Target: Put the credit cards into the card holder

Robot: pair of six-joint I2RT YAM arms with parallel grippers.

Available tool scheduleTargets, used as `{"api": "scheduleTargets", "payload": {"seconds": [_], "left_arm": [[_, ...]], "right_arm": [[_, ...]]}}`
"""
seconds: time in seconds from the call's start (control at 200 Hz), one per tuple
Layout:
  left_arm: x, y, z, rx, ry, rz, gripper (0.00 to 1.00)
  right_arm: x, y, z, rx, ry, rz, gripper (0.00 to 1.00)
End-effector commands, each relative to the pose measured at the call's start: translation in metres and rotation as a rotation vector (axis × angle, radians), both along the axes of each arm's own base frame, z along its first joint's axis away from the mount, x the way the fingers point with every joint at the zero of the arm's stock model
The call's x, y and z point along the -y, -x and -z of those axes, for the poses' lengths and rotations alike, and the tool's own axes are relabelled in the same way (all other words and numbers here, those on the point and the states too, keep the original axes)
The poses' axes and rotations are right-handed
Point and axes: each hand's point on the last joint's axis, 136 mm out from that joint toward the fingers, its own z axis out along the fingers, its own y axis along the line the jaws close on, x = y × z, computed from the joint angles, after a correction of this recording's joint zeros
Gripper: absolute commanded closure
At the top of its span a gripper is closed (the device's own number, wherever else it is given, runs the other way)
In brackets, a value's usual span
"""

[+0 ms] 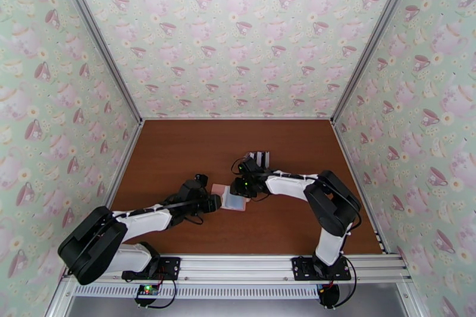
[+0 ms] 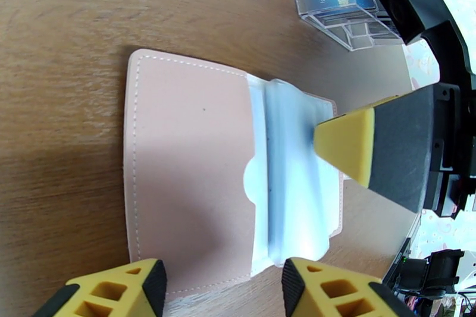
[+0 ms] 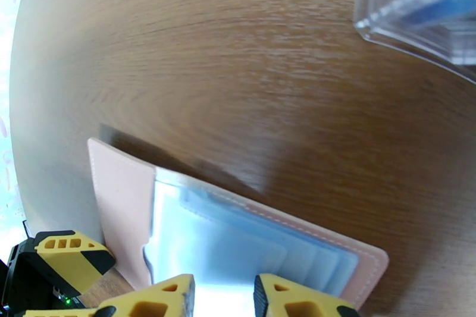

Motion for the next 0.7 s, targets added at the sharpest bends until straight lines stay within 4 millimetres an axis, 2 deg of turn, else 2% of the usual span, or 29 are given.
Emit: {"api": "scheduleTargets", "payload": {"seconds": [0.0, 0.696], "left_arm": [[-0.004, 0.016, 0.02, -0.078, -0.031, 0.037, 0.41], [0.009, 0.019, 0.014, -0.068, 0.045, 0.076, 0.34]], "right_arm": [[-0.005, 0.005, 0.006, -0.028, 0.005, -0.013, 0.66], [-0.024, 0.011, 0.005, -0.036, -0.025, -0.042, 0.7]]}}
